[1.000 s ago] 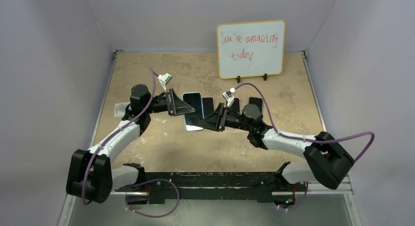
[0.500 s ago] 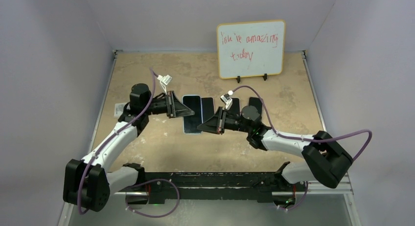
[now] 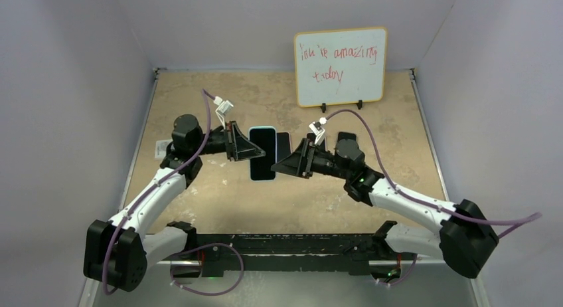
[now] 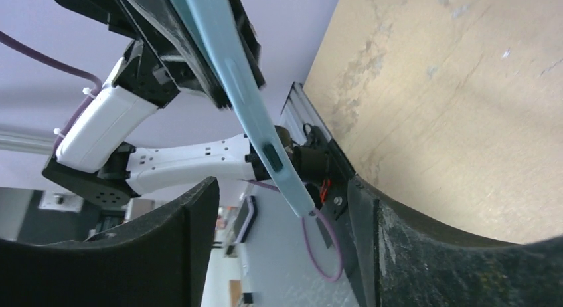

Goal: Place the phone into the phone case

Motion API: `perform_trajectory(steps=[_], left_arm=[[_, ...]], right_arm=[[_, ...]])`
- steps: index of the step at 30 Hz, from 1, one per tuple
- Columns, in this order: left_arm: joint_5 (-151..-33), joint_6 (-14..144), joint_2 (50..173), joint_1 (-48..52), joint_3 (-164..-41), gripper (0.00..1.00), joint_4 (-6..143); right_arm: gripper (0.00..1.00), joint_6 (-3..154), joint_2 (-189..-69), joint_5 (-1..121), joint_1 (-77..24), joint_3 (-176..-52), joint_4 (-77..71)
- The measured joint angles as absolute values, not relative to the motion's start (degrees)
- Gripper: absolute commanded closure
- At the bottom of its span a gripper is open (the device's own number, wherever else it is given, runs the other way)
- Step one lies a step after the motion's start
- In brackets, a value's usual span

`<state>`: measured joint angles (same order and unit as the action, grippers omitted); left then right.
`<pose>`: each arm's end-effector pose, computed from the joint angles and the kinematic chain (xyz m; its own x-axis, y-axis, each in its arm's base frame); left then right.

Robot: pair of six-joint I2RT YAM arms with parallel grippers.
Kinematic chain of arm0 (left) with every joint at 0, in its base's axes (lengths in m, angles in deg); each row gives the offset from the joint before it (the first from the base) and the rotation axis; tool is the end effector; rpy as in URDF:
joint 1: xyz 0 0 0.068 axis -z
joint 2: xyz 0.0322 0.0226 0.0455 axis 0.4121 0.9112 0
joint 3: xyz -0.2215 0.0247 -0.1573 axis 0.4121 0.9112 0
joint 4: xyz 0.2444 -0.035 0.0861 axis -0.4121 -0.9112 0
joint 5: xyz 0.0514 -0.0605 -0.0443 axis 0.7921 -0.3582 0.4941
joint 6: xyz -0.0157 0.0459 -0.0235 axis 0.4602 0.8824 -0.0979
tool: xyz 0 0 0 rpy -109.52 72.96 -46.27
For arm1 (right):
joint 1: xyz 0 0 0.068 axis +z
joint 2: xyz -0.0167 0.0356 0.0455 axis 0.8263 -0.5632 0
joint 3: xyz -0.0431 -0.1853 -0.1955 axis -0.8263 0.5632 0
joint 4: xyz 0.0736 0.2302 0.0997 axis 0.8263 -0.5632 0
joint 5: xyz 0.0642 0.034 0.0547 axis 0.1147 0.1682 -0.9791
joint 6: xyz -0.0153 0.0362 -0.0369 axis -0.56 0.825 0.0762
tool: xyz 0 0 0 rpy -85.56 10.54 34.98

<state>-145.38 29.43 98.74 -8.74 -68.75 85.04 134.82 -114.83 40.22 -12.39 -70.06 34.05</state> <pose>0.2184 -0.0936 0.2946 -0.7714 -0.1425 -0.6203 0.5988 0.1674 -0.7832 0.1757 0.1887 0.2661 -0.8613 0.3010 -0.4095 -0.3923 0.1186 0.9122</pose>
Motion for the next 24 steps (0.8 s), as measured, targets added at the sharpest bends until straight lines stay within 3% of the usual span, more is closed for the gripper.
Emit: perform_trajectory(steps=[8,24], left_arm=[[-148.1,28.3,98.7,-3.4,-67.2,1.00,90.3],[-150.0,29.1,98.2,-0.3,-67.1,1.00,89.8]], right_arm=[[0.26,124.1,-108.4,43.2,-12.6,-77.2,20.7],[0.46,117.9,-106.4,45.9,-13.3,-83.4,13.0]])
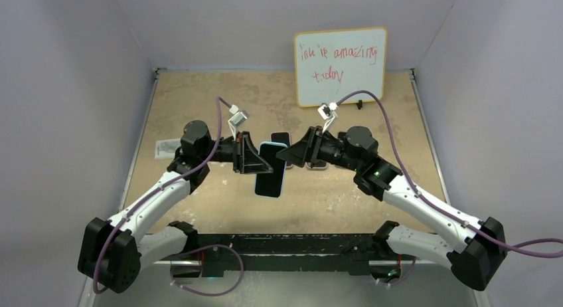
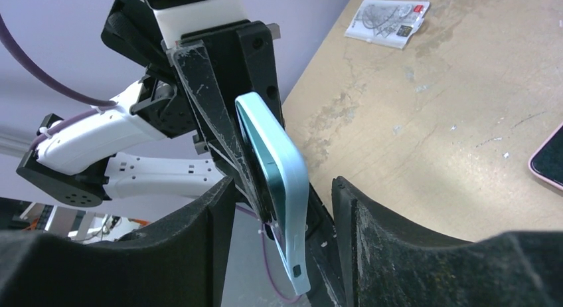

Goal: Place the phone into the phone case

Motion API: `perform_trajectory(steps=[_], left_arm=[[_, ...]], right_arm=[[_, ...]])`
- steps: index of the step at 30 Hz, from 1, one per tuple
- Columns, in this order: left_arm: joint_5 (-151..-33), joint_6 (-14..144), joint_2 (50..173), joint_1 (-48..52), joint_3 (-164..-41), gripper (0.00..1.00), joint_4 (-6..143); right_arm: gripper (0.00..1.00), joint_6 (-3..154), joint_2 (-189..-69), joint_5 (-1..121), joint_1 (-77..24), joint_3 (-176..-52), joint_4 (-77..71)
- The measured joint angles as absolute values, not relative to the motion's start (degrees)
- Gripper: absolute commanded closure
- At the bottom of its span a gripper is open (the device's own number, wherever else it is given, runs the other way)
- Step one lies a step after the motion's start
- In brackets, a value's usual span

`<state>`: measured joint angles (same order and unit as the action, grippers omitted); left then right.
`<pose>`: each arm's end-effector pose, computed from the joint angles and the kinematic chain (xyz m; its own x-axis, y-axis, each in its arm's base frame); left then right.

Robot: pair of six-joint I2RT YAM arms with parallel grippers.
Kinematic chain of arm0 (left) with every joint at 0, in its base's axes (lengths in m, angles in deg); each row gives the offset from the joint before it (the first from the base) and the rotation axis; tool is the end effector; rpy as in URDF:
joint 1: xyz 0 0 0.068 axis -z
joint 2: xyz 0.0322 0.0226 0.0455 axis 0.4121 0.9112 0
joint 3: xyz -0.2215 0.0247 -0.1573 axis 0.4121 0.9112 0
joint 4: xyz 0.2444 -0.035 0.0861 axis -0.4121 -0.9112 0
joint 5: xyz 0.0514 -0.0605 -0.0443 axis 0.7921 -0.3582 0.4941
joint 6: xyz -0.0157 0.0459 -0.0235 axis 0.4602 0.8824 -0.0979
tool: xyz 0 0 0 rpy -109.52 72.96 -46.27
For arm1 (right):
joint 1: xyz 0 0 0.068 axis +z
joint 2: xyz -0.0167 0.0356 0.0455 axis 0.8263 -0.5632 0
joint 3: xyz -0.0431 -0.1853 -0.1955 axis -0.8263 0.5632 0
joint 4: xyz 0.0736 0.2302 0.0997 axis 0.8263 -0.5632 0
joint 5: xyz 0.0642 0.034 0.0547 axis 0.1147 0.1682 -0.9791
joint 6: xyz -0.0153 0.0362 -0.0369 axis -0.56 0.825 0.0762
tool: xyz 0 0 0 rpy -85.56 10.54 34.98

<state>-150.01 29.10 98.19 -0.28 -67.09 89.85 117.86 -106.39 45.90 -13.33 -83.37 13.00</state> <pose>0.1969 -0.1236 0.2945 -0.7517 0.0146 -0.6594 0.6595 0.0022 -0.7517 0.1695 0.1729 0.3432 -0.6703 0.3397 -0.6598 -0.6050 0.2648 0.7509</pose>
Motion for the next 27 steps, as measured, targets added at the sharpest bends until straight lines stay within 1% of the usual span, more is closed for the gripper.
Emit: perform_trajectory(steps=[2,4,7,8,15,27], left_arm=[[-150.0,29.8,97.9,-0.2,-67.1,1.00,88.6],[-150.0,30.8,97.7,-0.2,-67.1,1.00,87.3],[-150.0,32.1,97.7,-0.2,-67.1,1.00,85.7],[-150.1,32.6,97.6,-0.2,-67.2,1.00,85.1],[-149.6,36.9,98.0,-0.2,-68.9,1.00,77.4],[-147.1,44.3,102.4,0.5,-73.8,1.00,65.1]], right_arm=[[0.50,117.7,-106.4,45.9,-13.4,-83.7,13.0],[0.61,117.5,-106.5,46.0,-13.4,-83.9,12.9],[0.92,116.9,-106.6,46.2,-13.4,-84.2,12.5],[0.99,116.8,-106.7,46.1,-13.4,-84.2,11.9],[1.00,115.3,-106.7,45.9,-13.5,-84.2,10.0],[1.00,112.4,-107.4,48.4,-13.7,-84.6,6.4]])
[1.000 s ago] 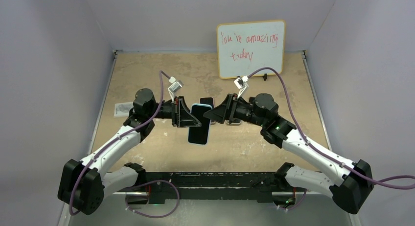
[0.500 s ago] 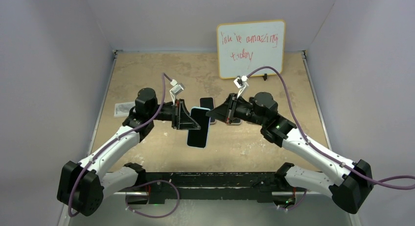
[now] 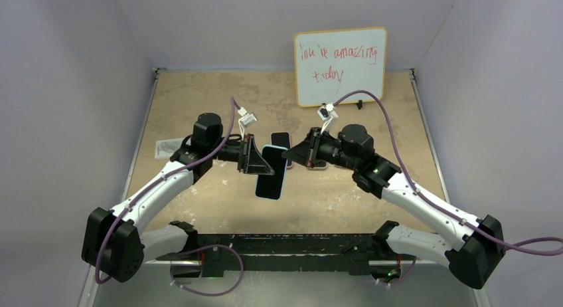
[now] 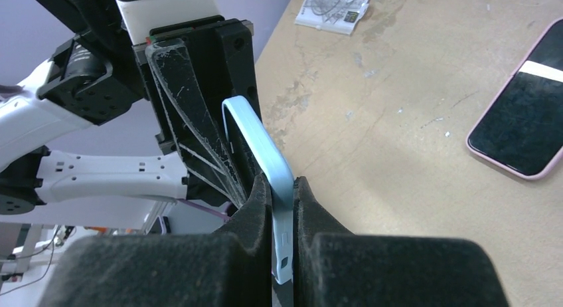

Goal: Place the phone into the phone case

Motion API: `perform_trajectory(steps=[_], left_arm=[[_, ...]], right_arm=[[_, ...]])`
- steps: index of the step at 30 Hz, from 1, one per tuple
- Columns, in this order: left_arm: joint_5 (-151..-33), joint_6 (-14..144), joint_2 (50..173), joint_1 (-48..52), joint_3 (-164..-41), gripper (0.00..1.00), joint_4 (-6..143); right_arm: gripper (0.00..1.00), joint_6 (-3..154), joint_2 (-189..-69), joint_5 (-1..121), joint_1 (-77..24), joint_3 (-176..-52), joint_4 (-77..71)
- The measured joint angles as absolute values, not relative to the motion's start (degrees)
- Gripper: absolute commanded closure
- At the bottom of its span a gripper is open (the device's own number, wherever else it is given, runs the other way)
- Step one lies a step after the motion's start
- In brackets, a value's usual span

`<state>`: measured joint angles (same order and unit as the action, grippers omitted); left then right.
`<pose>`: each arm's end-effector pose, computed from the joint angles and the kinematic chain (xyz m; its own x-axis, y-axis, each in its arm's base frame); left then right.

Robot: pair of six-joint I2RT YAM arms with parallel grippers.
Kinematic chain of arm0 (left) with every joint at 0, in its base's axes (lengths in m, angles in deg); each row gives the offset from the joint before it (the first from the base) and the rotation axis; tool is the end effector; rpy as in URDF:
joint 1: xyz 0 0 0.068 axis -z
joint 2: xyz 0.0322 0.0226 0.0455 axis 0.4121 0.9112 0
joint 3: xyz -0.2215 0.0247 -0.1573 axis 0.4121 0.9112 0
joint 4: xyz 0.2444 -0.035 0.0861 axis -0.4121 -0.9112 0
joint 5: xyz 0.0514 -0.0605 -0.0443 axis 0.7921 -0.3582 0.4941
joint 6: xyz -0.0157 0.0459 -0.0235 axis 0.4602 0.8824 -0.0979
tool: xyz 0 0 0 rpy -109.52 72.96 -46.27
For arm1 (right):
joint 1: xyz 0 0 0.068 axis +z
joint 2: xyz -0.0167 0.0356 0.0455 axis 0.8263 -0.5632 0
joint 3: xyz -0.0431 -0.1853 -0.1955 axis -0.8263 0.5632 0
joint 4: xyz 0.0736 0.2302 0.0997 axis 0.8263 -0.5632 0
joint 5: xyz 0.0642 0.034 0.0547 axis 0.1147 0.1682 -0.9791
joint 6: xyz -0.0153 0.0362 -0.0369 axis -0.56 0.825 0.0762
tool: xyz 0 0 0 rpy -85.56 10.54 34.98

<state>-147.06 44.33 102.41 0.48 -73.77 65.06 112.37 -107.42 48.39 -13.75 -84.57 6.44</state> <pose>0.2076 -0.1311 0.2798 -0.8054 0.1120 -0.5821 0.5927 0.1423 -0.7927 0.1749 0.1735 0.3345 -0.6525 0.2907 -0.6998 -0.5920 0.3810 0.7102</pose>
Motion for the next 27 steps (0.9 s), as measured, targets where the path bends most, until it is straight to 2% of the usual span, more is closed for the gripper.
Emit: perform_trajectory(steps=[1,2,5,7,11,15,23,25,27], left_arm=[[-146.6,44.5,102.7,0.5,-74.0,1.00,64.4],[-146.4,44.5,102.8,0.5,-74.1,1.00,64.2],[-146.1,44.4,103.0,0.5,-74.1,1.00,63.9],[-145.0,44.0,102.9,0.7,-74.2,1.00,63.8],[-139.6,42.4,103.0,0.3,-74.2,1.00,63.0],[-135.4,39.2,102.4,0.2,-74.2,1.00,64.3],[-130.8,30.7,98.9,0.1,-72.9,1.00,72.2],[-130.4,29.4,98.7,0.1,-72.6,1.00,73.8],[-130.0,28.6,98.7,0.1,-72.6,1.00,74.7]], right_arm=[[0.97,112.2,-107.6,48.7,-13.7,-84.6,6.3],[0.90,112.2,-107.6,48.9,-13.7,-84.6,6.0],[0.63,112.7,-107.8,49.4,-13.7,-84.6,5.5],[0.48,113.3,-107.8,50.6,-13.7,-84.6,4.8],[0.33,114.6,-107.1,51.2,-13.7,-83.9,5.0],[0.32,115.8,-105.6,50.4,-13.7,-80.6,6.8],[0.43,117.9,-105.8,45.2,-13.7,-74.8,11.5],[0.48,119.1,-106.7,43.8,-13.7,-73.7,14.2],[0.62,120.2,-107.9,42.6,-13.7,-72.8,16.9]])
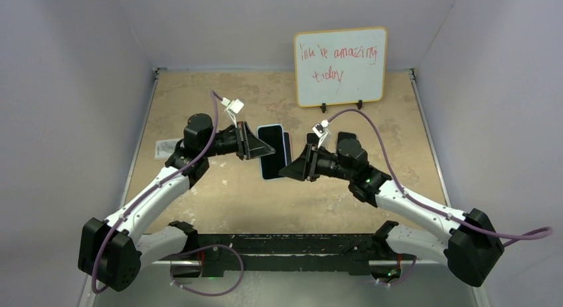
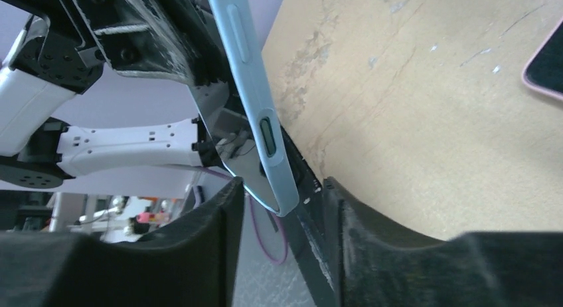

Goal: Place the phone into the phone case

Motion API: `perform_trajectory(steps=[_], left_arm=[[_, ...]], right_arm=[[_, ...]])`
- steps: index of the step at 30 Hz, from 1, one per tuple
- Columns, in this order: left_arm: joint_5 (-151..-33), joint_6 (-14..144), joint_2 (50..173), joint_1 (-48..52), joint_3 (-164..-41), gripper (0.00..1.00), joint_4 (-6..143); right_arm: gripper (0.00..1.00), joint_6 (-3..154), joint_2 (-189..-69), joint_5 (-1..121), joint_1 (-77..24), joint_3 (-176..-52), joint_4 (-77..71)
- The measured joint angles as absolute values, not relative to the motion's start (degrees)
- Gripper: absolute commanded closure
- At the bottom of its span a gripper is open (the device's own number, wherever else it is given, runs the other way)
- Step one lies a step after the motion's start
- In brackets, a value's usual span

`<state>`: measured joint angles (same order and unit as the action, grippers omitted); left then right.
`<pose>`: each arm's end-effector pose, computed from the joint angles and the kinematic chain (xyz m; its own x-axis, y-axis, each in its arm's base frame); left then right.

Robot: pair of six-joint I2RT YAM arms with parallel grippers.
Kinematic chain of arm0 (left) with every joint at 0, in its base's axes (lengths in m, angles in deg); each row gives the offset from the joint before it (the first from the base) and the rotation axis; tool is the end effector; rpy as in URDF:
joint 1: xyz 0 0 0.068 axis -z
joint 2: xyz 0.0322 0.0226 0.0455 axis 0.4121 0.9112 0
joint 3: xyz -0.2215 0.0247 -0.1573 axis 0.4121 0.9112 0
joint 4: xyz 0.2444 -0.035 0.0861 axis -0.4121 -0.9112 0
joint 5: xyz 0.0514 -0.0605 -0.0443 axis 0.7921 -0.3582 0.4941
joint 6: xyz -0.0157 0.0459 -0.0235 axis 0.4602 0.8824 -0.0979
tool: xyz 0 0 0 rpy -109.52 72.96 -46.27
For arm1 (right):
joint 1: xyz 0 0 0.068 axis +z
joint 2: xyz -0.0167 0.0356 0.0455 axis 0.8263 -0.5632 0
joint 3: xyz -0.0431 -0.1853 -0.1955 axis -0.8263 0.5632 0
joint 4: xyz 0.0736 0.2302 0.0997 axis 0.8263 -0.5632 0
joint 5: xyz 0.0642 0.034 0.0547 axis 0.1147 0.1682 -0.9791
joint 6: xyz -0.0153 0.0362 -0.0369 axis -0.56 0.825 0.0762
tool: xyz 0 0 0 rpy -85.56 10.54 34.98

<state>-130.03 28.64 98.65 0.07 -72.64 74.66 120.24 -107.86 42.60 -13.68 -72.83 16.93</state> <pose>0.2112 -0.1242 0.3001 -0.8134 -0.1901 -0.5498 0.4896 0.2865 -0.8235 0.1686 0.1727 0.2792 -0.7745 0.2563 -0.5783 -0.5065 0.2965 0.8097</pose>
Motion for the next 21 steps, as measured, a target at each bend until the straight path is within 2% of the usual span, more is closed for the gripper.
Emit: perform_trajectory(steps=[4,10,11,13,17,19,20,21], left_arm=[[-129.1,28.0,98.7,0.1,-72.6,1.00,75.3],[-127.2,30.3,98.5,-0.3,-72.4,1.00,72.3],[-126.9,30.9,98.4,-0.3,-72.5,1.00,71.6],[-126.3,32.4,98.5,-0.2,-72.5,1.00,69.9],[-124.2,35.5,99.8,-0.2,-72.8,1.00,66.0],[-122.7,38.0,101.9,-0.9,-74.0,1.00,62.0],[-122.0,39.4,103.6,-1.7,-74.9,1.00,59.9],[-121.9,40.7,105.6,-3.1,-75.6,1.00,58.2]], right_arm=[[1.00,122.4,-109.7,40.9,-13.7,-71.3,21.0],[1.00,124.7,-109.8,40.2,-13.7,-70.6,21.2],[0.95,124.6,-110.1,40.6,-13.7,-70.8,20.3],[0.72,124.5,-111.4,41.3,-13.5,-71.4,18.5],[0.34,124.7,-112.0,43.0,-13.4,-71.5,16.1],[0.07,124.2,-110.9,44.5,-13.4,-71.7,14.0],[0.02,123.8,-110.0,45.1,-13.4,-71.9,12.4],[0.01,123.3,-108.8,46.1,-13.4,-72.2,10.8]])
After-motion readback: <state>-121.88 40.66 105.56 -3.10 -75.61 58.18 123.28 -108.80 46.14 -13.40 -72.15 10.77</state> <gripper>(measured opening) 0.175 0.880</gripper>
